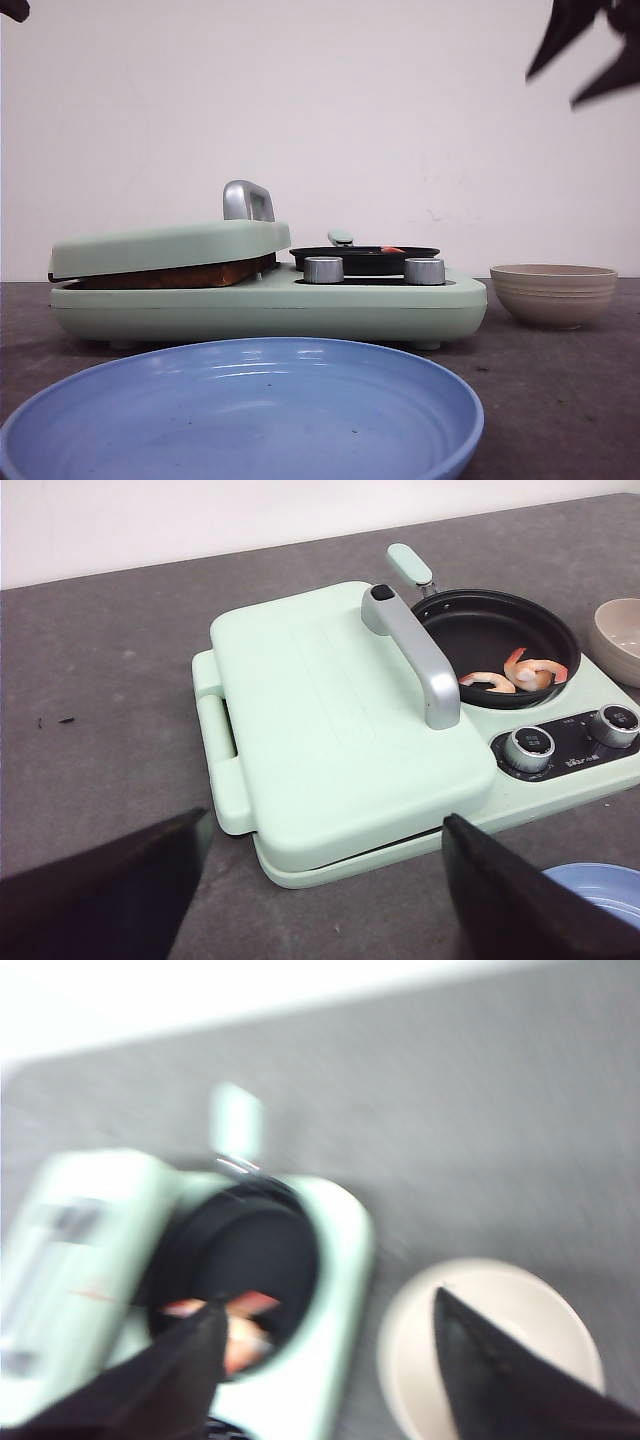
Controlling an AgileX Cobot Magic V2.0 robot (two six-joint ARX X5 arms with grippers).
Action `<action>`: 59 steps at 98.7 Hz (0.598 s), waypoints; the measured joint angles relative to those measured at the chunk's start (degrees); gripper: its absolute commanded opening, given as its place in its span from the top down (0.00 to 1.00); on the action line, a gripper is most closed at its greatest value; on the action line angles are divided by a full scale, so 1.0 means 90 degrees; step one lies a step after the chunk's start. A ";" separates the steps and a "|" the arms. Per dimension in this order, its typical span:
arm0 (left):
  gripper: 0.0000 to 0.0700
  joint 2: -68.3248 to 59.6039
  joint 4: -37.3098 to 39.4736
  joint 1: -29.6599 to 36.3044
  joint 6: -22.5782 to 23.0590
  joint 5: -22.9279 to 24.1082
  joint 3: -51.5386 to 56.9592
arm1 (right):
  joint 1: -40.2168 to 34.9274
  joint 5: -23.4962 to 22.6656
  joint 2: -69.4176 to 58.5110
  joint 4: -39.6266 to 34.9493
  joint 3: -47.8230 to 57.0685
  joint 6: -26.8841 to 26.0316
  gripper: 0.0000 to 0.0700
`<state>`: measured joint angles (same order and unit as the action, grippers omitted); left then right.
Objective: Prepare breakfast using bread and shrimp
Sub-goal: 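Open the right gripper and raise it away from the bowl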
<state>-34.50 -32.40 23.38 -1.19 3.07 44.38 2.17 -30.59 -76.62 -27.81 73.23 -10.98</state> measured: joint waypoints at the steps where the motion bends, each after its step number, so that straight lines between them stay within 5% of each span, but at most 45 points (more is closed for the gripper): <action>1: 0.39 0.0000 0.0000 0.0000 -0.0002 0.0000 0.0000 | -0.0015 -0.0005 0.0061 -0.0005 0.0000 0.0002 0.75; 8: 0.40 0.0000 0.0000 0.0000 -0.0049 0.0000 0.0000 | -0.0109 -0.0022 0.0476 -0.0066 0.0000 0.0024 0.99; 11: 0.42 0.0000 0.0000 0.0000 -0.0075 0.0000 0.0000 | -0.0143 -0.0036 0.0644 -0.0114 0.0000 0.0034 1.00; 12: 0.76 0.0000 0.0024 0.0000 -0.0131 0.0000 0.0000 | -0.0294 -0.0036 0.1185 -0.0340 0.0000 0.0158 1.00; 13: 1.00 0.0000 0.0102 0.0000 -0.0153 0.0000 0.0000 | -0.0391 -0.0032 0.1481 -0.0476 0.0000 0.0296 1.00; 37: 1.00 0.0000 0.0342 0.0000 -0.0364 -0.0107 0.0000 | -0.0964 0.0367 0.2540 -0.0537 -0.0226 0.1042 1.00; 59: 1.00 0.0301 0.1435 0.0000 -0.0699 -0.0559 -0.0357 | -0.1275 0.0420 0.3633 -0.0027 -0.1933 0.1331 1.00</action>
<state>-31.79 -19.49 23.38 -7.49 -1.96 41.17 -9.30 -26.81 -43.92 -28.05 55.83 0.99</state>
